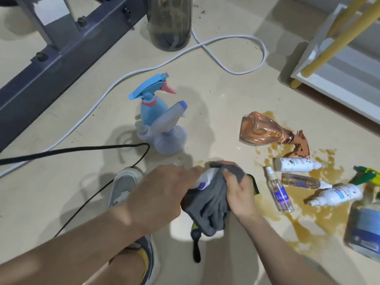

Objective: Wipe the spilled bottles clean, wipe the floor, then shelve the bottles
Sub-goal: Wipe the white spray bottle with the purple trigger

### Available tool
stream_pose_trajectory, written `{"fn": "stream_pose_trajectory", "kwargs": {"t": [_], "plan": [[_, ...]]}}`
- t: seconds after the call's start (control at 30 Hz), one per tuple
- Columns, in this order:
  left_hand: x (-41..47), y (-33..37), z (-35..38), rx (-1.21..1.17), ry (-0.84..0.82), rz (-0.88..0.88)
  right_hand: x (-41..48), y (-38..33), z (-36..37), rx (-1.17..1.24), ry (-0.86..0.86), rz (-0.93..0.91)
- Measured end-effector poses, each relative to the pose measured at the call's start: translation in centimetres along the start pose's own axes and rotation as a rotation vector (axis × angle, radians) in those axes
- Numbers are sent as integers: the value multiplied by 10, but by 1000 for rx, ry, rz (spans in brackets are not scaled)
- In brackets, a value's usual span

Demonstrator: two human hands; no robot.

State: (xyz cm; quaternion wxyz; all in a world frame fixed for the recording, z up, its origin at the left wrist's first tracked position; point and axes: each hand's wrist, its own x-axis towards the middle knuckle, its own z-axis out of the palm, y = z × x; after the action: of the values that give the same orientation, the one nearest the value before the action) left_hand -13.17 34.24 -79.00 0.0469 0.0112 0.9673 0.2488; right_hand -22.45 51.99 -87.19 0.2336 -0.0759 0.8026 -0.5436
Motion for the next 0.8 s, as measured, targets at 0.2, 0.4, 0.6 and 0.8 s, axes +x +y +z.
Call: {"fn": "stream_pose_trajectory", "kwargs": {"t": [0.2,0.4,0.6,0.8], "plan": [[-13,-14,20,67,121,260,16,11,-19,-62,61,325],[-18,-18,24,107,162,445,8,4,-20,288,428,238],[-20,-13,23,167,197,531,-45,-7,11,-178,93,-207],[-13,-11,21,133,248,565,5,15,-24,-15,-8,200]]}}
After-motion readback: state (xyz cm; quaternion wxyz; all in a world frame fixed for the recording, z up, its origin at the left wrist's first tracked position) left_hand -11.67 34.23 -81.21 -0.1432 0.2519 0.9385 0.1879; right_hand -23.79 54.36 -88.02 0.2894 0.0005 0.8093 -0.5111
